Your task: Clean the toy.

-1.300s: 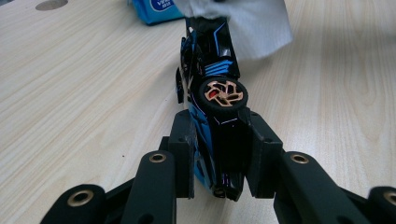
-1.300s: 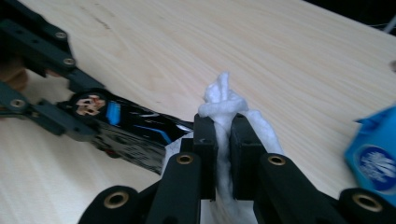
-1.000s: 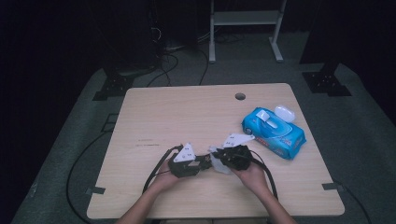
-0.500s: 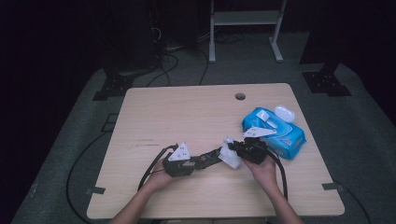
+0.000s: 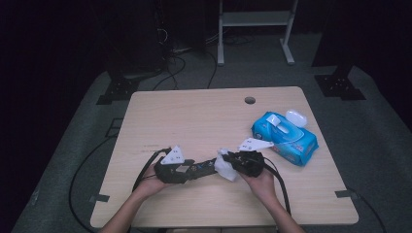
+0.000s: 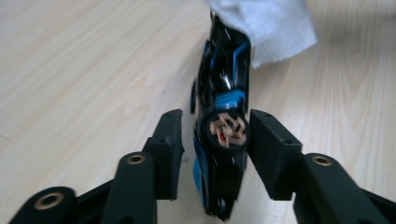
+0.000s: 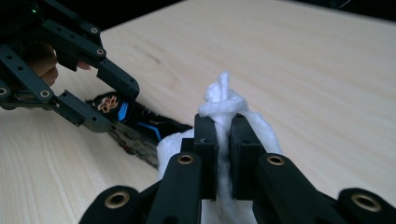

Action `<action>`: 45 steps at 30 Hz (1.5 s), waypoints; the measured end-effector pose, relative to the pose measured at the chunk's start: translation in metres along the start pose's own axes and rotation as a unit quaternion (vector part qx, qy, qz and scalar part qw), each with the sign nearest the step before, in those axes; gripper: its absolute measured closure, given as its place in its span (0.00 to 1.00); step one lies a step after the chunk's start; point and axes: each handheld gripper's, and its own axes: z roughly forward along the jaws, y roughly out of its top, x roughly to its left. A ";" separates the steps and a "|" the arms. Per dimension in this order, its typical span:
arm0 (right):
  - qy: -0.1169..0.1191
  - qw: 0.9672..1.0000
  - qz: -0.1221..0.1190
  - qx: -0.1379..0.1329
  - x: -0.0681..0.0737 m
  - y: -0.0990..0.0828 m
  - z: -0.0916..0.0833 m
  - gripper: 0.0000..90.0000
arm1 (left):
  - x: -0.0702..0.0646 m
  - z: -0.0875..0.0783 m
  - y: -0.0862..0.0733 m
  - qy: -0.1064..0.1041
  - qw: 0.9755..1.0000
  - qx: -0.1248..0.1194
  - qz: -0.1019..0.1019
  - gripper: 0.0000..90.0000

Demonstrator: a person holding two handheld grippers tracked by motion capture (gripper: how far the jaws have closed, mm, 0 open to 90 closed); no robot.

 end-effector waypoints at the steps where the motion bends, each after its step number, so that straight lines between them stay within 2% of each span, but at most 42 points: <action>1: -0.003 1.000 0.001 -0.003 -0.002 0.001 -0.004 0.92 | 0.001 0.002 0.010 -0.002 1.000 0.004 0.005 0.58; 2: -0.003 1.000 0.001 -0.003 -0.002 0.001 -0.004 0.92 | 0.001 0.002 0.010 -0.002 1.000 0.004 0.005 0.57; 3: -0.007 1.000 0.014 -0.010 -0.010 0.000 -0.017 0.92 | 0.002 0.008 0.021 -0.006 1.000 0.016 0.016 0.56; 4: -0.007 1.000 0.014 -0.010 -0.010 0.000 -0.017 0.92 | 0.002 0.008 0.021 -0.006 1.000 0.016 0.016 0.55; 6: -0.015 1.000 0.019 -0.008 -0.016 -0.005 -0.024 0.92 | -0.001 0.018 0.032 -0.013 0.999 0.027 0.023 0.54; 7: -0.018 0.999 0.028 -0.006 -0.022 -0.010 -0.029 0.92 | -0.002 0.023 0.037 -0.015 0.999 0.037 0.029 0.52; 8: -0.018 0.999 0.028 -0.006 -0.022 -0.010 -0.029 0.92 | -0.003 0.029 0.041 -0.017 0.998 0.046 0.036 0.52; 9: -0.019 0.999 0.033 -0.005 -0.025 -0.013 -0.033 0.92 | -0.005 0.040 0.047 -0.023 0.997 0.062 0.037 0.52; 12: -0.019 0.999 0.030 -0.002 -0.026 -0.015 -0.034 0.92 | -0.007 0.048 0.052 -0.026 0.996 0.077 0.032 0.53; 13: -0.017 0.999 0.028 -0.002 -0.027 -0.015 -0.034 0.92 | -0.007 0.056 0.058 -0.024 0.994 0.096 0.039 0.55; 14: -0.017 0.999 0.028 -0.002 -0.027 -0.015 -0.034 0.92 | -0.007 0.056 0.058 -0.024 0.994 0.096 0.039 0.55; 16: -0.016 0.999 0.030 0.000 -0.027 -0.015 -0.033 0.92 | -0.007 0.063 0.063 -0.026 0.992 0.116 0.039 0.55; 17: -0.015 0.999 0.031 0.000 -0.029 -0.016 -0.032 0.92 | -0.006 0.068 0.065 -0.023 0.990 0.136 0.039 0.57; 18: -0.015 0.999 0.031 0.000 -0.029 -0.016 -0.032 0.92 | -0.006 0.068 0.065 -0.023 0.990 0.136 0.039 0.57; 20: -0.013 0.999 0.034 0.005 -0.030 -0.018 -0.030 0.92 | -0.006 0.073 0.066 -0.022 0.986 0.157 0.043 0.58; 21: -0.013 0.999 0.032 0.007 -0.030 -0.018 -0.029 0.92 | -0.006 0.075 0.065 -0.020 0.986 0.162 0.044 0.59; 24: -0.009 0.999 0.033 0.014 -0.029 -0.020 -0.024 0.92 | -0.006 0.075 0.066 -0.024 0.984 0.167 0.051 0.63; 26: -0.008 0.999 0.034 0.014 -0.029 -0.020 -0.024 0.92 | -0.006 0.075 0.066 -0.026 0.985 0.164 0.050 0.64; 27: -0.007 0.999 0.039 0.008 -0.029 -0.019 -0.024 0.92 | -0.006 0.072 0.064 -0.025 0.987 0.151 0.049 0.64; 28: -0.007 0.999 0.039 0.008 -0.029 -0.019 -0.024 0.92 | -0.006 0.072 0.064 -0.025 0.987 0.151 0.049 0.64; 29: -0.013 0.999 0.037 -0.004 -0.029 -0.015 -0.027 0.92 | -0.005 0.068 0.062 -0.027 0.991 0.128 0.043 0.64; 30: -0.013 0.999 0.037 -0.004 -0.029 -0.015 -0.027 0.92 | -0.005 0.068 0.062 -0.027 0.991 0.128 0.043 0.64; 31: -0.013 0.999 0.039 -0.011 -0.030 -0.012 -0.030 0.92 | -0.004 0.063 0.060 -0.025 0.994 0.102 0.032 0.64; 32: -0.013 0.999 0.039 -0.011 -0.030 -0.012 -0.030 0.92 | -0.004 0.063 0.060 -0.025 0.994 0.102 0.032 0.64; 33: -0.012 0.999 0.043 -0.019 -0.031 -0.010 -0.031 0.92 | -0.003 0.056 0.059 -0.029 0.997 0.067 0.022 0.65; 34: -0.009 0.999 0.046 -0.023 -0.032 -0.009 -0.031 0.92 | -0.003 0.052 0.060 -0.030 0.998 0.054 0.017 0.65; 35: -0.004 0.998 0.049 -0.029 -0.031 -0.007 -0.032 0.92 | -0.003 0.048 0.060 -0.029 0.999 0.042 0.017 0.65; 36: -0.004 0.998 0.049 -0.029 -0.031 -0.007 -0.032 0.92 | -0.003 0.048 0.060 -0.029 0.999 0.042 0.017 0.65; 37: 0.005 0.998 0.048 -0.037 -0.028 -0.003 -0.034 0.92 | -0.004 0.042 0.060 -0.025 0.999 0.018 0.015 0.65; 39: 0.014 0.998 0.043 -0.050 -0.024 0.004 -0.037 0.92 | -0.004 0.035 0.061 -0.021 1.000 -0.011 0.010 0.65; 40: 0.014 0.998 0.043 -0.050 -0.024 0.004 -0.037 0.92 | -0.004 0.035 0.061 -0.021 1.000 -0.011 0.010 0.65; 41: 0.020 0.997 0.038 -0.062 -0.019 0.012 -0.041 0.92 | -0.005 0.029 0.061 -0.014 0.999 -0.044 0.014 0.65; 42: 0.020 0.997 0.038 -0.062 -0.019 0.012 -0.041 0.92 | -0.005 0.029 0.061 -0.014 0.999 -0.044 0.014 0.65; 43: 0.028 0.996 0.030 -0.074 -0.014 0.024 -0.045 0.92 | -0.005 0.024 0.060 -0.011 0.997 -0.071 0.003 0.65; 44: 0.028 0.996 0.030 -0.074 -0.014 0.024 -0.045 0.92 | -0.005 0.024 0.060 -0.011 0.997 -0.071 0.003 0.65; 45: 0.035 0.996 0.019 -0.079 -0.009 0.034 -0.046 0.92 | -0.007 0.024 0.057 -0.003 0.997 -0.080 0.004 0.65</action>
